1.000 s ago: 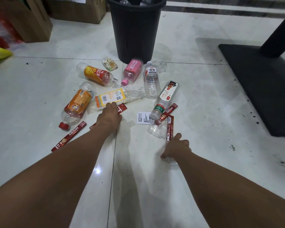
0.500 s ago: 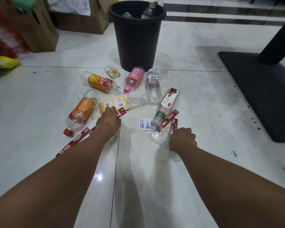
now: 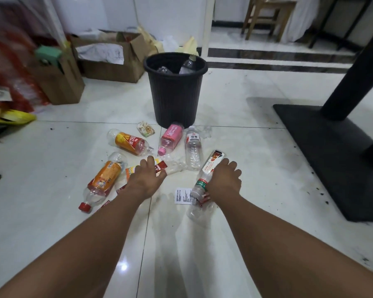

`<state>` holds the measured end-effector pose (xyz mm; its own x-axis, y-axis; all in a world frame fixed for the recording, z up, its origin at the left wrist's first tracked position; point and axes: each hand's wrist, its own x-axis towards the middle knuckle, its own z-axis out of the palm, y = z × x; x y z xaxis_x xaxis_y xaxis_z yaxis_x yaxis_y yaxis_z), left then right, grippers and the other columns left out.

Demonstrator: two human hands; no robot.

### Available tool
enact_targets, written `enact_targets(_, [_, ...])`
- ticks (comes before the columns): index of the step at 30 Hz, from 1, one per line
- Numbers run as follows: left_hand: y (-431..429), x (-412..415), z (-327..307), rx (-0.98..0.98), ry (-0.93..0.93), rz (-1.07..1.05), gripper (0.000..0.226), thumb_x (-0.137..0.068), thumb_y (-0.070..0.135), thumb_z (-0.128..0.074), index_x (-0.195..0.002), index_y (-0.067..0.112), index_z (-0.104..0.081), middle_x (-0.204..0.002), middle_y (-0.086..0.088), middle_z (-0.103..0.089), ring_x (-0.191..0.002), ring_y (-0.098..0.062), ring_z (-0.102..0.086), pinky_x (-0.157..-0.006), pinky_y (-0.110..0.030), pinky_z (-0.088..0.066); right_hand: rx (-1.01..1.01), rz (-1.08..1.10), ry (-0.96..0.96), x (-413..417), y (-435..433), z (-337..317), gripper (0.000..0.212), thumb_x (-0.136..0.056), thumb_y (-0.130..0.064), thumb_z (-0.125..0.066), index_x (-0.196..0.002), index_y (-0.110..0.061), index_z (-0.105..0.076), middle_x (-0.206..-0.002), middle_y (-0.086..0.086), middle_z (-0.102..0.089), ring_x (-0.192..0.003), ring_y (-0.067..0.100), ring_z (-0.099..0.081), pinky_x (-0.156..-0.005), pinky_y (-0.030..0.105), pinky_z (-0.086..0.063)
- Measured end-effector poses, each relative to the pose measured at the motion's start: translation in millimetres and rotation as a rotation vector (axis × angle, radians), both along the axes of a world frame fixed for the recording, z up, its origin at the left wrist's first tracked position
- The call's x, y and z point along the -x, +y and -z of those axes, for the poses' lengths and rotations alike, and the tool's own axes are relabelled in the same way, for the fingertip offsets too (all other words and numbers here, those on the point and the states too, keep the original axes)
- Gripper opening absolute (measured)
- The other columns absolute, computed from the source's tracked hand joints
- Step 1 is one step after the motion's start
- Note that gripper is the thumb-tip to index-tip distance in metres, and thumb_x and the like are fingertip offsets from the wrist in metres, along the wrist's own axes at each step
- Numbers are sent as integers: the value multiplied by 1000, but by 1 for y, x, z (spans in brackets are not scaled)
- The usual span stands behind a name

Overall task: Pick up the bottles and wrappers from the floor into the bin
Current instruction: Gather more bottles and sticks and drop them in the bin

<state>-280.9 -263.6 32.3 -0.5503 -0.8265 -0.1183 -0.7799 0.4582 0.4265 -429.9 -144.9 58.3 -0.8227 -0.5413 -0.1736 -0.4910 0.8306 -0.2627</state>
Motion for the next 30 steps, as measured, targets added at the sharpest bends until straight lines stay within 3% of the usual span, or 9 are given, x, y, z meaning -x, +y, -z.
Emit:
enact_targets(5, [-31,23,-36,71,56,34,30,-99,22,-38,-118,0,-44,-120,-20,-52,-111,-37,-51,-93,-45,-44,79,-128,157,14,-27,-32,56,-82,-17,-72,-125,-9,-37,-127,8,-43,-117,26,-46,-82,32,-47])
enact_targets(8, [-43,33,-60,131,35,69,27,-101,25,-35,-114,3,-44,-112,-18,-51,-106,-34,-48,-86,-40,-38,151,-170,191,23,-43,-56,54,-86,-25,-68,-127,-10,-35,-128,8,-42,-118,27,-44,-82,32,-48])
enact_targets(11, [-51,44,-86,211,-4,84,29,-101,29,-36,-117,6,-46,-116,-14,-49,-109,-32,-47,-91,-41,-39,172,-221,226,35,-55,-79,62,-88,-33,-66,-133,-10,-32,-132,8,-40,-121,27,-43,-85,33,-47])
enact_targets(17, [-65,82,-140,356,-72,70,25,-97,33,-47,-112,14,-50,-109,-10,-62,-99,-30,-58,-80,-39,-45,209,-204,189,72,-59,-117,59,-84,-33,-69,-127,-12,-36,-130,6,-43,-121,28,-44,-89,34,-43])
enact_targets(22, [-71,128,-185,436,-75,66,24,-95,33,-52,-110,15,-47,-104,-11,-66,-92,-32,-62,-72,-37,-46,243,-228,177,107,-66,-154,64,-86,-37,-66,-134,-11,-33,-135,7,-41,-123,28,-42,-93,34,-41])
enact_targets(30, [-103,163,-213,525,-86,88,27,-95,29,-52,-116,13,-47,-109,-11,-62,-102,-32,-58,-76,-38,-44,331,-228,212,140,-109,-185,69,-86,-37,-66,-139,-11,-30,-138,10,-39,-126,30,-40,-94,35,-41])
